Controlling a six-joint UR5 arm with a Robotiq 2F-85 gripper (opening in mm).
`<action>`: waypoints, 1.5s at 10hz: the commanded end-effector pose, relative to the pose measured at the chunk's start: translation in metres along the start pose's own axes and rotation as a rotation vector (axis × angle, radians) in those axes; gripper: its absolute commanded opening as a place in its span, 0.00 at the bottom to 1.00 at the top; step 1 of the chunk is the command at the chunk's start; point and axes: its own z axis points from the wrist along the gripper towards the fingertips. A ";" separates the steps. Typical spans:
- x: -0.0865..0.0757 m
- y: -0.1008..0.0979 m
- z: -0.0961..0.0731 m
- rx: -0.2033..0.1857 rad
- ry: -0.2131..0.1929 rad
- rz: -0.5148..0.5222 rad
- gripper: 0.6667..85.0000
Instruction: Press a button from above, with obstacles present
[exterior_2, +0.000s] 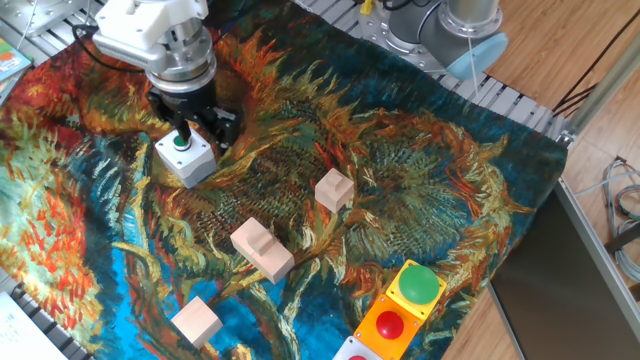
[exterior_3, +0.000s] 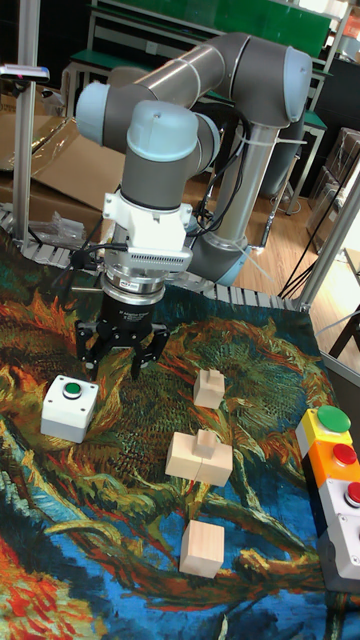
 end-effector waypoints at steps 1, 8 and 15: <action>-0.004 -0.006 0.003 0.003 -0.014 -0.009 0.70; -0.001 -0.021 0.013 -0.006 -0.023 -0.041 0.70; 0.011 -0.024 0.025 -0.009 -0.014 -0.067 0.70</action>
